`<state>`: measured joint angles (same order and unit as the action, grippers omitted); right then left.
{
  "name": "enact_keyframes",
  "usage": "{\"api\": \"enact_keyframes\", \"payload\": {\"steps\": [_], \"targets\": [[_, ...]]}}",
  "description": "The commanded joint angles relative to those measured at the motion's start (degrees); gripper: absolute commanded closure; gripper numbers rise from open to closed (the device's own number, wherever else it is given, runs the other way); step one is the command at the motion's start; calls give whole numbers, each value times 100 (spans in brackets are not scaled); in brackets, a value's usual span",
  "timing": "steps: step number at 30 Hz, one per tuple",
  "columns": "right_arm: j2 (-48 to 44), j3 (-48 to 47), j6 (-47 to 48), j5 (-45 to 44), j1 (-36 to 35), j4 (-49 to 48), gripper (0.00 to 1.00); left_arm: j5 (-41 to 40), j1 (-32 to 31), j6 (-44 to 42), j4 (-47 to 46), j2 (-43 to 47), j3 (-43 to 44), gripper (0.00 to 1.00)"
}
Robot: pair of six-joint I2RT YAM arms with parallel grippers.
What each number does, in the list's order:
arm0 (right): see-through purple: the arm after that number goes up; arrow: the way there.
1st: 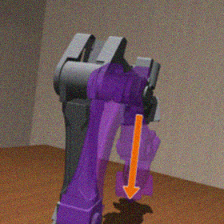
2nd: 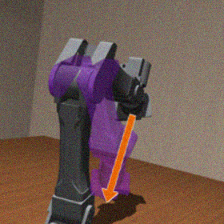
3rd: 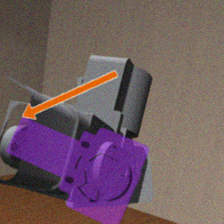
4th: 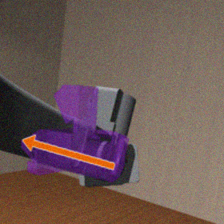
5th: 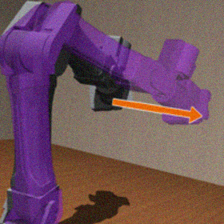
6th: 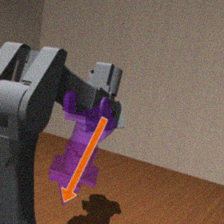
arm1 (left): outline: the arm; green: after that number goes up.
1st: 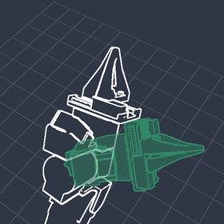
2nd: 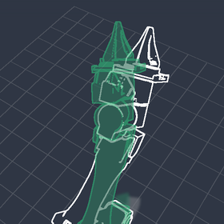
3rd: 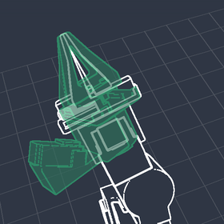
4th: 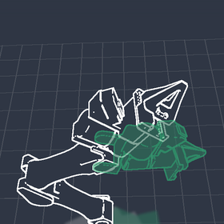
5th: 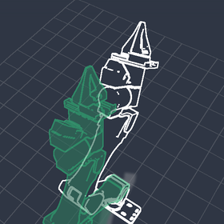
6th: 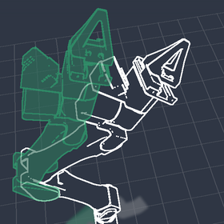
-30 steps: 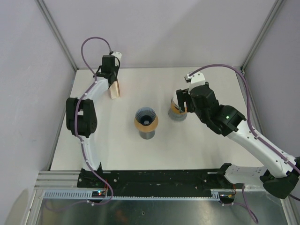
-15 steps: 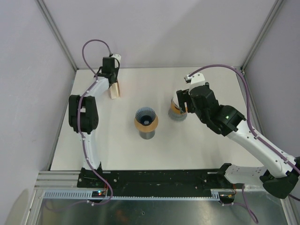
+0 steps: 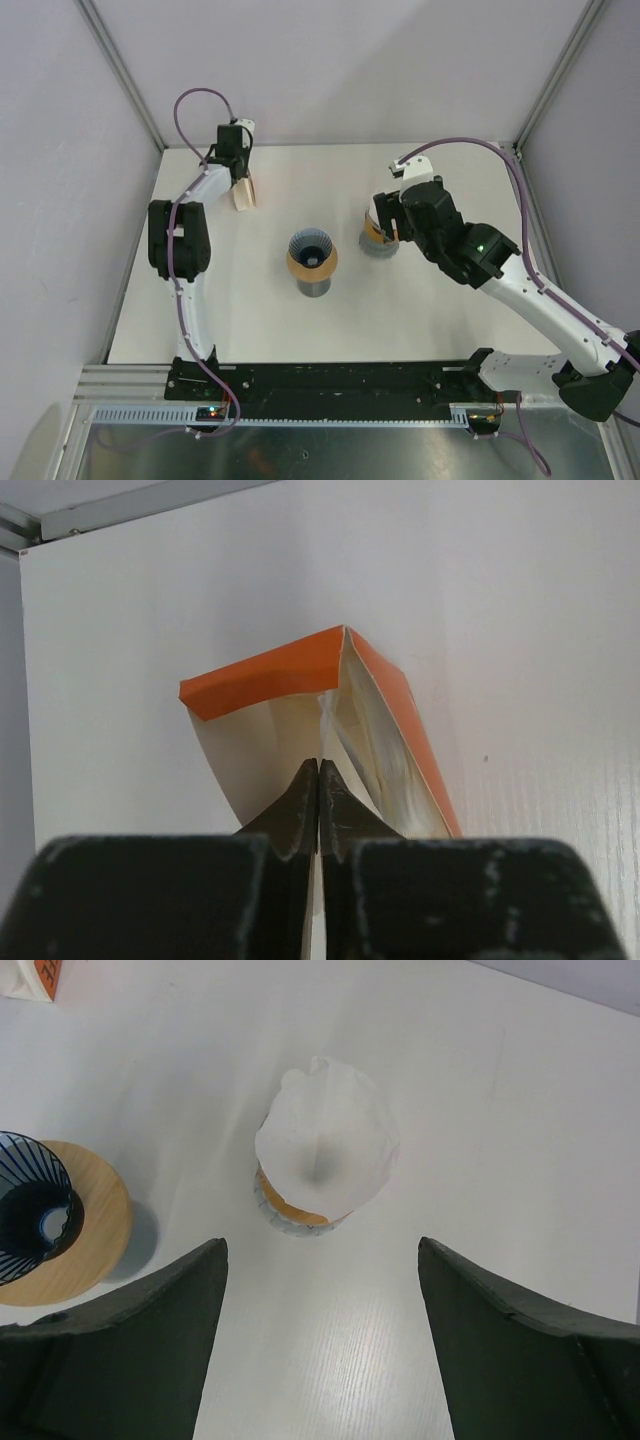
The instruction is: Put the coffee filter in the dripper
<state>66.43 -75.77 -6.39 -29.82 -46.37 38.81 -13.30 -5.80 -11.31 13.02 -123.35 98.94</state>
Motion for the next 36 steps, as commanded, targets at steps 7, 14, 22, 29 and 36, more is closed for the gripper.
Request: {"api": "enact_keyframes", "payload": {"steps": [7,14,22,29,36], "targets": [[21,1,46,95,14,-92,19,242,44,508,-89,722,-249,100],[-21,1,-24,178,6,-19,19,339,74,558,-63,1186,-441,100],[-91,1,-83,280,-59,47,19,457,79,601,-32,1672,-762,100],[-68,1,-98,349,-276,-37,19,892,79,796,70,2478,-1133,100],[-19,-6,-114,374,-667,-637,19,1956,8,1261,359,3945,-1862,100]]}}
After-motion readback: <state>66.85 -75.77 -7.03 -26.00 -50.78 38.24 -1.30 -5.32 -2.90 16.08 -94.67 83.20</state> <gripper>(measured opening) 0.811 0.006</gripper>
